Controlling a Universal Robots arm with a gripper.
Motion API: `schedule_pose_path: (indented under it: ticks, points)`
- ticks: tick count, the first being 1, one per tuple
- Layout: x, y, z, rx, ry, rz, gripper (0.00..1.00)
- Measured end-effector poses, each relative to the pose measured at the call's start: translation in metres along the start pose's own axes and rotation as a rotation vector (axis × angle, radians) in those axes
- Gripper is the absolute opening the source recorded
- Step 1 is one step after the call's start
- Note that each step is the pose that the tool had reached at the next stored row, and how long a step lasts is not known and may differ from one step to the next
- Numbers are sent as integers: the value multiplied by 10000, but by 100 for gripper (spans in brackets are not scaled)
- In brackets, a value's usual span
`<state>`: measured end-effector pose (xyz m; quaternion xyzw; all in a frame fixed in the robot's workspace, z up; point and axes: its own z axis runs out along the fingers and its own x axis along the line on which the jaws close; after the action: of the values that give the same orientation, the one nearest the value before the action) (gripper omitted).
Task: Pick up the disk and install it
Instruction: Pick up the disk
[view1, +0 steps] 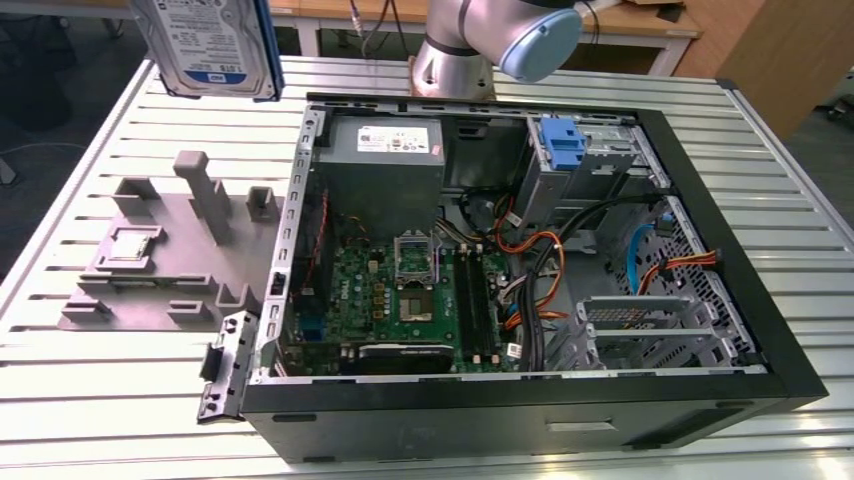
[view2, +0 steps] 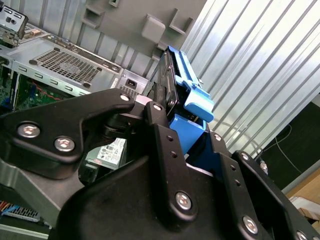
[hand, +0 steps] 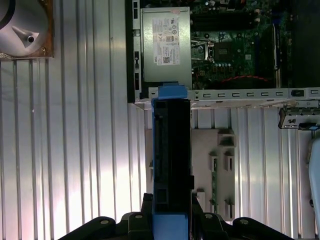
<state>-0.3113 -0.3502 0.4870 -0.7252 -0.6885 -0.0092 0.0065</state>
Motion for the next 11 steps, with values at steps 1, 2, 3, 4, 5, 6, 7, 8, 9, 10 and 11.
schedule_pose_path:
  ticks: [1,2,3,4,5,6,7,8,9,10,11]
  points:
    - [1,16,0,4,0,0,37]
    - [2,33,1,9,0,0,37]
    - [2,46,0,11,-1,0,37]
    - [3,61,0,11,0,-1,37]
    - [4,80,0,12,0,0,37]
    - [5,96,1,12,0,0,37]
    - [5,106,1,12,0,0,37]
    - [4,109,1,12,-1,0,37]
    - [-2,110,1,11,-4,0,37]
    - [-12,111,1,11,-8,0,37]
    - [-27,112,1,11,-14,0,37]
